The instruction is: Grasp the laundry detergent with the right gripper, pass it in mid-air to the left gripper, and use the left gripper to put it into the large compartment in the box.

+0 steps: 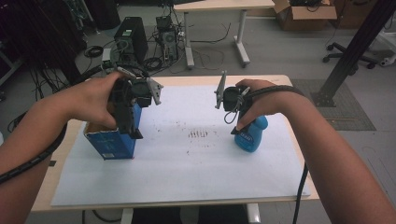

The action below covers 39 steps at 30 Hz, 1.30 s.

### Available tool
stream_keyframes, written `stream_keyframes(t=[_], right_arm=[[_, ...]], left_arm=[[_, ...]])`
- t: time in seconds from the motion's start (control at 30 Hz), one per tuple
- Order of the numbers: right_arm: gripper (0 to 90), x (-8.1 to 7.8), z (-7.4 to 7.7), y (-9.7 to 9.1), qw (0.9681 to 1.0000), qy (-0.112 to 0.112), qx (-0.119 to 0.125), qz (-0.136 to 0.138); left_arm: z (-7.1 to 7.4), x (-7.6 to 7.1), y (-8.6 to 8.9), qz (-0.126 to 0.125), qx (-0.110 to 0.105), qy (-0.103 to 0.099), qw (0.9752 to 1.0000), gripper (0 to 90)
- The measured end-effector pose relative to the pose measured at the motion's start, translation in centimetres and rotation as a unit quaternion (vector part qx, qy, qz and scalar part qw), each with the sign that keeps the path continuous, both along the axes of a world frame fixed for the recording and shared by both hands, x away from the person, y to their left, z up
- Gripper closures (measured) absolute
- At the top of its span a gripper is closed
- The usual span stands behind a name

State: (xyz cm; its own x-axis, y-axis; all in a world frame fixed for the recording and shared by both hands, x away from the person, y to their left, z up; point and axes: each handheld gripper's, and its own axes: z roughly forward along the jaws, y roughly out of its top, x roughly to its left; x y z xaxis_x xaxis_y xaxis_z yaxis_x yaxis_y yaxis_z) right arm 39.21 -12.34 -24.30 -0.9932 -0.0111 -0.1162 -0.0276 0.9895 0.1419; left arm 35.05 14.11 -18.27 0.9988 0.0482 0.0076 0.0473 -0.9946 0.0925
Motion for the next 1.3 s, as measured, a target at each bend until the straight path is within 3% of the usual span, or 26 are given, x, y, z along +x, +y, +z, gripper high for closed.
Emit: stream_keyframes(t=[0.53,0.93,1.3], right_arm=[[10.8,-0.2,-0.2,-0.2,1.0000,0.001,0.003,0.003],[10.8,-2.3,-1.1,-1.0,1.0000,0.004,0.006,0.005],[10.8,-4.2,-3.0,-2.5,0.9996,0.018,0.020,-0.005]], left_arm=[[-0.2,0.2,-0.4,0.000,0.000,-0.002,1.0000,0.2],[-1.3,0.3,-0.5,-0.004,-0.003,0.006,1.0000,0.2],[-3.2,0.7,-0.8,-0.007,0.000,0.009,0.9999,0.2]])
